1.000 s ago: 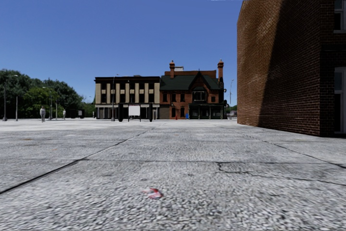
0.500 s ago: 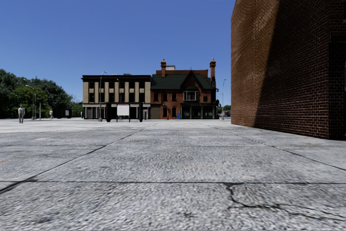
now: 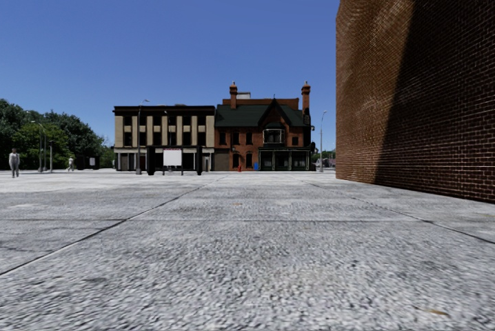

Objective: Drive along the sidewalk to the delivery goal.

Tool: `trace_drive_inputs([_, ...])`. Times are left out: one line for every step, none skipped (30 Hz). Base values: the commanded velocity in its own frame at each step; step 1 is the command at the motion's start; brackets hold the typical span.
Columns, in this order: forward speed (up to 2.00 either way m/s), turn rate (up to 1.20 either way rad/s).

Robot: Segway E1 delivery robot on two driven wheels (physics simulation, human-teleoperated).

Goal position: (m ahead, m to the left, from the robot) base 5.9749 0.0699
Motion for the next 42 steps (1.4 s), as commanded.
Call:
trace_drive_inputs([2.0, 0.0])
trace_drive_inputs([2.0, 0.0])
trace_drive_inputs([2.0, 0.0])
trace_drive_inputs([2.0, 0.0])
trace_drive_inputs([2.0, 0.0])
trace_drive_inputs([2.0, 0.0])
trace_drive_inputs([2.0, 0.0])
trace_drive_inputs([2.0, 0.0])
trace_drive_inputs([2.0, 0.0])
trace_drive_inputs([2.0, 0.0])
trace_drive_inputs([2.0, 0.0])
trace_drive_inputs([2.0, 0.0])
trace_drive_inputs([2.0, 0.0])
trace_drive_inputs([2.0, 0.0])
trace_drive_inputs([2.0, 0.0])
trace_drive_inputs([2.0, 0.0])
trace_drive_inputs([2.0, 0.0])
trace_drive_inputs([2.0, 0.0])
trace_drive_inputs([2.0, 0.0])
trace_drive_inputs([2.0, 0.0])
trace_drive_inputs([2.0, 0.0])
trace_drive_inputs([2.0, 0.0])
trace_drive_inputs([2.0, 0.0])
trace_drive_inputs([2.0, 0.0])
trace_drive_inputs([2.0, 0.0])
trace_drive_inputs([2.0, 0.0])
trace_drive_inputs([2.0, 0.0])
trace_drive_inputs([2.0, 0.0])
trace_drive_inputs([2.0, 0.0])
trace_drive_inputs([2.0, 0.0])
trace_drive_inputs([2.0, 0.0])
trace_drive_inputs([2.0, 0.13])
trace_drive_inputs([2.0, 0.13])
trace_drive_inputs([2.0, 0.18])
trace_drive_inputs([2.0, 0.19])
trace_drive_inputs([2.0, 0.19])
trace_drive_inputs([2.0, 0.19])
trace_drive_inputs([2.0, 0.19])
trace_drive_inputs([2.0, 0.19])
trace_drive_inputs([2.0, 0.19])
trace_drive_inputs([2.0, 0.19])
trace_drive_inputs([2.0, 0.19])
